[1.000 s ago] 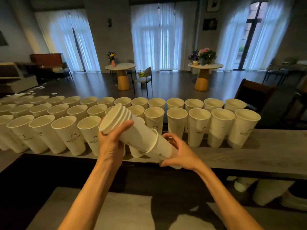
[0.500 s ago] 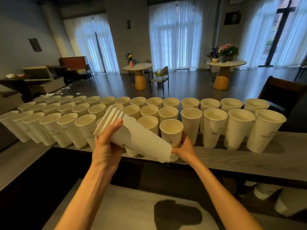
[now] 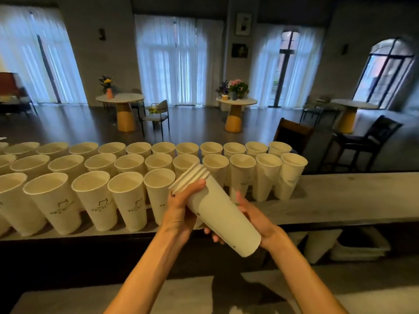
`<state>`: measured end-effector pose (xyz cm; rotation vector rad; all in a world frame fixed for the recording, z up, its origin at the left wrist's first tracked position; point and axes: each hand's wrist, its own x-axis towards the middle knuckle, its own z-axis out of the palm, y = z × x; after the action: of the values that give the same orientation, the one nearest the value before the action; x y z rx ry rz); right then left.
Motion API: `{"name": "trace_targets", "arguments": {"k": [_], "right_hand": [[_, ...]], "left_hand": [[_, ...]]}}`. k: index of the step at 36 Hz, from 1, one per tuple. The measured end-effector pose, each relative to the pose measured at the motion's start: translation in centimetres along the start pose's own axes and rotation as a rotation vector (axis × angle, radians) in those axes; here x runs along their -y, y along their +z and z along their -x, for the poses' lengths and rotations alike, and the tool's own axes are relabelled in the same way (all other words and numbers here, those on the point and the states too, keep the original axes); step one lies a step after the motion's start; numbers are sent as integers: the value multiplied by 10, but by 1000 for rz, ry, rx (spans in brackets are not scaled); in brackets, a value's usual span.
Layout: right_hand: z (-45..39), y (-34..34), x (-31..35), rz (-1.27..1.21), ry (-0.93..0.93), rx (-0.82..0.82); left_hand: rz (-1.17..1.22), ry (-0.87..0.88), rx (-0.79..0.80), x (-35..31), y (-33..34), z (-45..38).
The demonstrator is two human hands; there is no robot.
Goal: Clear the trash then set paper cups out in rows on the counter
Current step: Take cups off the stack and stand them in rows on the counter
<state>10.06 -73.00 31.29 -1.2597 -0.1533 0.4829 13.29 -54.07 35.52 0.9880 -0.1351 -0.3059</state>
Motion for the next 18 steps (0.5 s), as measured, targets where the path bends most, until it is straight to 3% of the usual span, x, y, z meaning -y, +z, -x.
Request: {"name": "trace_targets", "arguments": {"k": [4,10,14,18], "right_hand": [[3,2,-3,227,-9,-66],[13,13,3,456,-43,-341],[13,4,1,764,-78,-551],[3,-23,-20,719,-156,-776]], "left_hand": [[-47,37,42,0,-6,-8],[-201,190,98,-2,-11,-14],[-159,273,22,-16,-16,-19],[-41,337,-72,-44,-25,-25]]}}
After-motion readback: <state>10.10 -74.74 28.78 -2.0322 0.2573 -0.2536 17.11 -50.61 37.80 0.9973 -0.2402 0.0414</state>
